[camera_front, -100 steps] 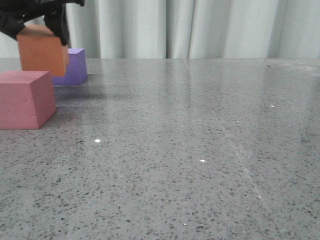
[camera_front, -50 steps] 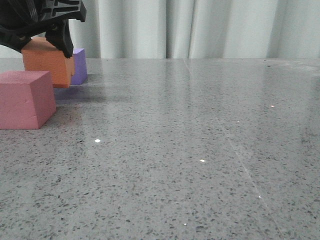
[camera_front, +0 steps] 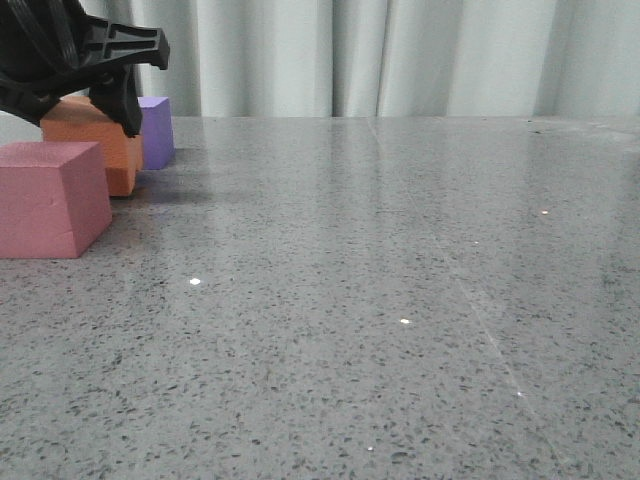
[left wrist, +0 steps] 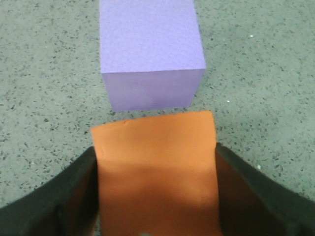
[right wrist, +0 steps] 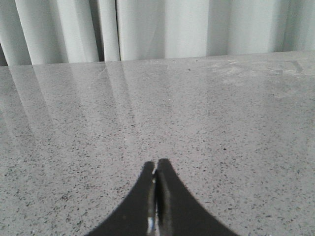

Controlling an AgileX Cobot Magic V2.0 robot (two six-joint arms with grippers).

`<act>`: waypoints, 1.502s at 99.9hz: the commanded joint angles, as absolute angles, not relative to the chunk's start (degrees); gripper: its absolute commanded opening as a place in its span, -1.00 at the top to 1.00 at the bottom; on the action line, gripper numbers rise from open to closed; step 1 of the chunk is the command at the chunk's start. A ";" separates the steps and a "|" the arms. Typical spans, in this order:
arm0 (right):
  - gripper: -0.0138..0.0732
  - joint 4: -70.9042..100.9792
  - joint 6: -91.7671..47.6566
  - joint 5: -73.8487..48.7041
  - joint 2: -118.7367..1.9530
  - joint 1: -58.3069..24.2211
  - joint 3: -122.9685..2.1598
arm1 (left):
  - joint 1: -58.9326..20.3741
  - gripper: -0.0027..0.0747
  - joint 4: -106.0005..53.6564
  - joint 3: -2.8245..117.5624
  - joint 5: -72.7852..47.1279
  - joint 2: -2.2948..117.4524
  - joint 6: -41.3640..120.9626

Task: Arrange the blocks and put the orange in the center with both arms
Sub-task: 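Lower the orange cube between the purple and pink cubes, left gripper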

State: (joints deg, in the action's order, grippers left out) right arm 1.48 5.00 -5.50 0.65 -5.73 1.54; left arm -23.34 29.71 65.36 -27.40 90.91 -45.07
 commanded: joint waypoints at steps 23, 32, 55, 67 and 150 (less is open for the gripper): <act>0.84 1.69 4.53 -0.86 2.05 -5.31 0.77 | -23.03 0.10 28.00 66.78 -24.69 88.98 -42.48; 0.84 1.69 4.53 -0.86 2.05 -5.31 0.77 | -23.03 0.10 27.14 66.78 -24.69 88.98 -41.47; 0.84 1.69 4.53 -0.86 2.05 -5.31 0.77 | -23.03 0.10 27.14 65.94 -23.44 89.10 -41.35; 0.84 1.69 4.53 -0.86 2.05 -5.31 0.77 | -23.03 0.10 26.79 65.48 -23.21 89.61 -41.35; 0.84 1.69 4.53 -0.86 2.05 -5.31 0.77 | -23.03 -0.41 26.02 65.71 -22.07 89.86 -40.27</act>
